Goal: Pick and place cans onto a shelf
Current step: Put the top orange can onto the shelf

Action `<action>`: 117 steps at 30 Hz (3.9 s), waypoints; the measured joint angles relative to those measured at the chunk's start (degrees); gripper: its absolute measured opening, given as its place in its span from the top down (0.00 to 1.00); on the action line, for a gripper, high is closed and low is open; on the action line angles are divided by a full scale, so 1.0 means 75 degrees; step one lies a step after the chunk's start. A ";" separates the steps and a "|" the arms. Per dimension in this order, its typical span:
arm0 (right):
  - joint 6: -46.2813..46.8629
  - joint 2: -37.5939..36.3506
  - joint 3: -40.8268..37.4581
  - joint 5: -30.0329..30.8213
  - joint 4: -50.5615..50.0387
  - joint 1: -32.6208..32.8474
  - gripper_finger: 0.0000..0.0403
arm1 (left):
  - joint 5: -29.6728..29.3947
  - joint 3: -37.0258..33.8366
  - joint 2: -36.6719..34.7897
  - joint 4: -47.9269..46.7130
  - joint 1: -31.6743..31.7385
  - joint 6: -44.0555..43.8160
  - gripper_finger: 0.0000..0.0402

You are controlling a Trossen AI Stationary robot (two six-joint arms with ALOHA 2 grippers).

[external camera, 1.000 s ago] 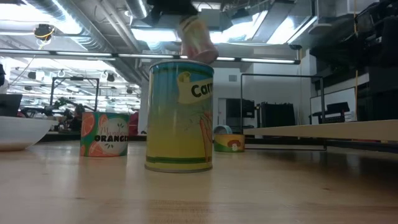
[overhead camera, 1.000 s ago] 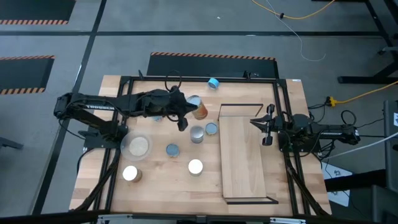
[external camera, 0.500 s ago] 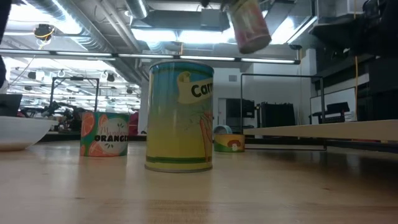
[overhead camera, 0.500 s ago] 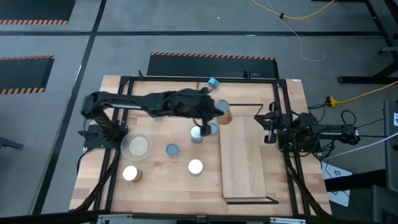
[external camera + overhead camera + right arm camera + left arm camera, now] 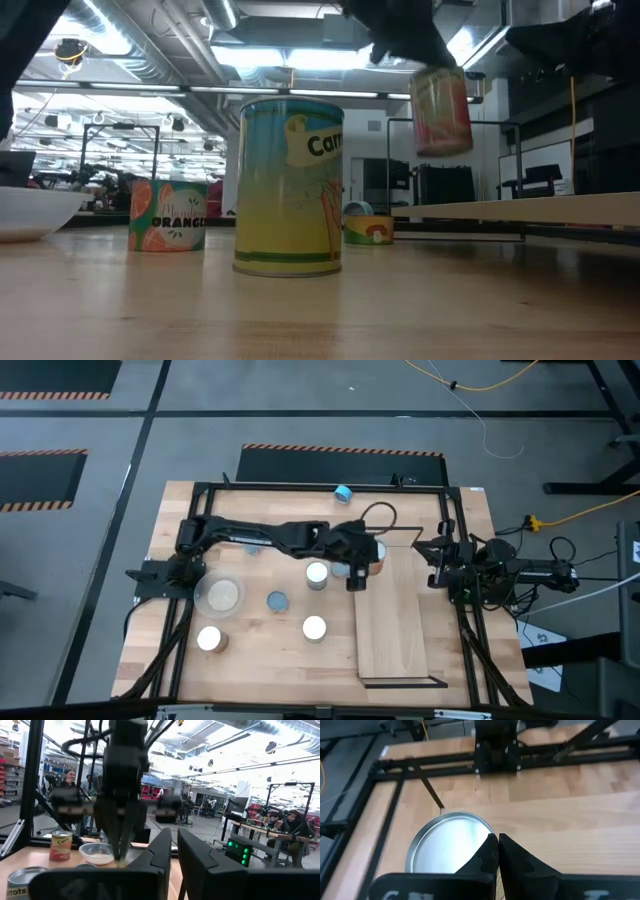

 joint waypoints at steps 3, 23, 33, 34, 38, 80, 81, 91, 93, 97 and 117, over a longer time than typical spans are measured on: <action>0.0000 0.0000 0.0000 -0.0013 -0.0063 0.0002 0.90 | -0.0007 0.0011 0.0264 0.0066 0.0005 0.0001 1.00; 0.0000 0.0000 0.0003 -0.0020 -0.0330 0.0003 0.90 | -0.0676 0.0012 0.1001 0.0329 0.0011 0.0057 0.98; 0.0000 0.0000 0.0003 -0.0020 -0.0336 0.0003 0.90 | -0.0673 0.0012 0.1001 0.0329 0.0011 0.0048 0.89; 0.0000 0.0000 0.0003 -0.0020 -0.0336 0.0003 0.90 | -0.0673 0.0012 0.1001 0.0334 0.0011 0.0046 0.87; 0.0000 -0.0001 0.0003 -0.0020 -0.0333 0.0003 0.90 | -0.0673 0.0009 0.1001 0.0422 0.0011 0.0048 0.82; 0.1041 0.2064 0.1464 -0.0248 -0.0060 0.0003 0.58 | -0.0670 -0.4513 -0.4053 -0.0039 0.0623 -0.0540 0.80; 0.1047 0.2368 0.1609 -0.0263 -0.0038 0.0003 0.58 | -0.0669 -0.4815 -0.4121 0.0127 0.0623 -0.0614 0.80; 0.1268 0.5418 0.3589 -0.0278 -0.1591 0.0003 0.58 | -0.0613 -0.6180 -0.4203 0.1376 0.0508 -0.1191 0.80; 0.1427 0.5936 0.3965 -0.0280 -0.2102 0.0003 0.58 | -0.0612 -0.6242 -0.4203 0.1534 0.0462 -0.1191 0.80; 0.1466 0.6804 0.4478 -0.0294 -0.2911 0.0003 0.58 | -0.0615 -0.6274 -0.4203 0.1652 0.0354 -0.1178 0.80; 0.1667 0.8000 0.4768 -0.0640 -0.4150 0.0003 0.58 | -0.0615 -0.6277 -0.4203 0.1644 0.0282 -0.1164 0.80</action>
